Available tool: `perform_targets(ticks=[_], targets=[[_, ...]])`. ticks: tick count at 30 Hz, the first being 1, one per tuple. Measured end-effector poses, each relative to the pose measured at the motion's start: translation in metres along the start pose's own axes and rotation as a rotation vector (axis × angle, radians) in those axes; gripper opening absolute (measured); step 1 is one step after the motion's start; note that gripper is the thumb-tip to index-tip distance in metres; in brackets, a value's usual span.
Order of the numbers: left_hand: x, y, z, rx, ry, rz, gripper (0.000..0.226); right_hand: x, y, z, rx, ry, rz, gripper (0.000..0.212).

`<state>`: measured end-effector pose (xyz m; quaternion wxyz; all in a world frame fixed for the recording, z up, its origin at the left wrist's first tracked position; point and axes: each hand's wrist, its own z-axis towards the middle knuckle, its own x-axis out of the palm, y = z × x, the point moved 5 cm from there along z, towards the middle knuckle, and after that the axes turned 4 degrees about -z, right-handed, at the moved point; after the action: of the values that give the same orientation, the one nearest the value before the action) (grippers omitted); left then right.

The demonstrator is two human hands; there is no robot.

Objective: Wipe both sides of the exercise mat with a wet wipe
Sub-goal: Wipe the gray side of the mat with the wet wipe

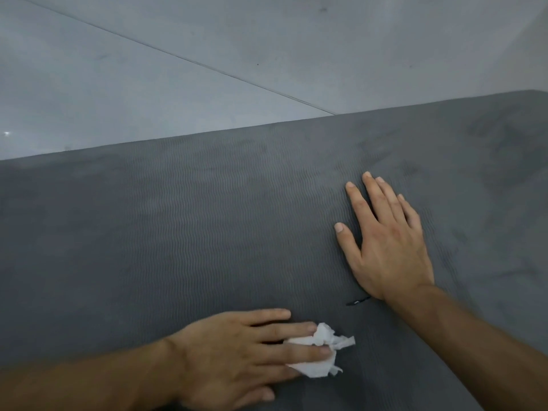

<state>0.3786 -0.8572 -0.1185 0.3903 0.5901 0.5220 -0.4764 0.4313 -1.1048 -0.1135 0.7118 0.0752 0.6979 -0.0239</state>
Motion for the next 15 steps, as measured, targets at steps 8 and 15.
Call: perform_targets(ticks=[8, 15], targets=[[-0.006, 0.111, -0.03, -0.43, -0.08, -0.275, 0.064, 0.001, 0.0, 0.0, 0.002, 0.001, 0.013, 0.069], [-0.006, 0.211, -0.062, -0.853, -0.147, -0.397, 0.068, 0.002, -0.001, 0.0, 0.006, 0.002, 0.012, 0.069]])
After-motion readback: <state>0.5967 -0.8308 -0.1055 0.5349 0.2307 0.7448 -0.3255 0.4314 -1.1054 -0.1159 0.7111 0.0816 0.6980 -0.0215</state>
